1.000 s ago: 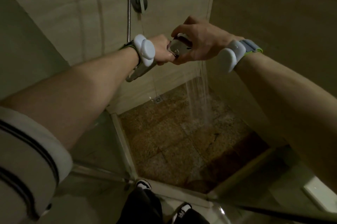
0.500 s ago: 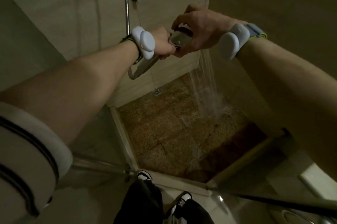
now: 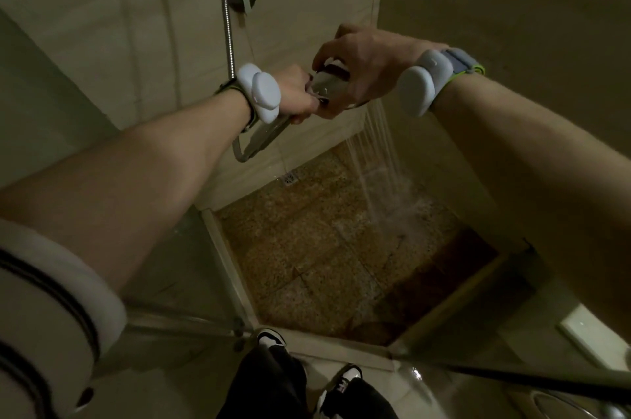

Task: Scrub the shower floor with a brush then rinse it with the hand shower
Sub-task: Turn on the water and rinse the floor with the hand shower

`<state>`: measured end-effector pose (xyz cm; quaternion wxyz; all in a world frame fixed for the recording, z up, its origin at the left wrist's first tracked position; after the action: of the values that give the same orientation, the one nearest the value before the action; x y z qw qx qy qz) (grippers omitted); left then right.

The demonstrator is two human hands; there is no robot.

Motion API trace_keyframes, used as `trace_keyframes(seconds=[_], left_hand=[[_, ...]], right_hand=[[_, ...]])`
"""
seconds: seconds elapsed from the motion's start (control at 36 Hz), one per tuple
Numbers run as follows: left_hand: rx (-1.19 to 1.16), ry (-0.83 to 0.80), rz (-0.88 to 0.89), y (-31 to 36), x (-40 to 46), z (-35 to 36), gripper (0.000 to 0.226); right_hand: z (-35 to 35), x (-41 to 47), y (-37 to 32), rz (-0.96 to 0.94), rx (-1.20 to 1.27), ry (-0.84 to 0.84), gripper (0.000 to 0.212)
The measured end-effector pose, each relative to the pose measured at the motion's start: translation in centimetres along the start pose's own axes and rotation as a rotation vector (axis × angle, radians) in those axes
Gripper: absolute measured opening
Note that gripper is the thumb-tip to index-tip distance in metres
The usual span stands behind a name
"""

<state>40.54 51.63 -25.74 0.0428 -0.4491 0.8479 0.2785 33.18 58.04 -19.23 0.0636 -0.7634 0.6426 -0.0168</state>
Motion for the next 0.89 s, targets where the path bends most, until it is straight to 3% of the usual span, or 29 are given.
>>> trace_keyframes(seconds=[0.33, 0.75, 0.89], left_hand=[[-0.084, -0.118, 0.013, -0.7, -0.1, 1.9, 0.042], [0.034, -0.118, -0.029, -1.7, 0.2, 1.7, 0.026], [0.072, -0.103, -0.015, -1.5, 0.2, 0.9, 0.031]], right_hand=[[1.7, 0.3, 0.2, 0.001, 0.027, -0.052, 0.08], [2.4, 0.1, -1.1, -0.043, 0.06, -0.038, 0.073], [2.1, 0.1, -1.1, -0.048, 0.074, -0.018, 0.073]])
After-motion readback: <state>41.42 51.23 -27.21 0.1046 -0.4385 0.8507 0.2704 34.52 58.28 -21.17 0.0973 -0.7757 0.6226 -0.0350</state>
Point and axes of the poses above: each hand's wrist, its own x-axis towards the middle knuckle, its own z-axis out of the palm, y = z × x, the point moved 9 cm from there along x, towards the middle knuckle, and after that the axes turned 6 degrees about -z, right-handed, at the moved point
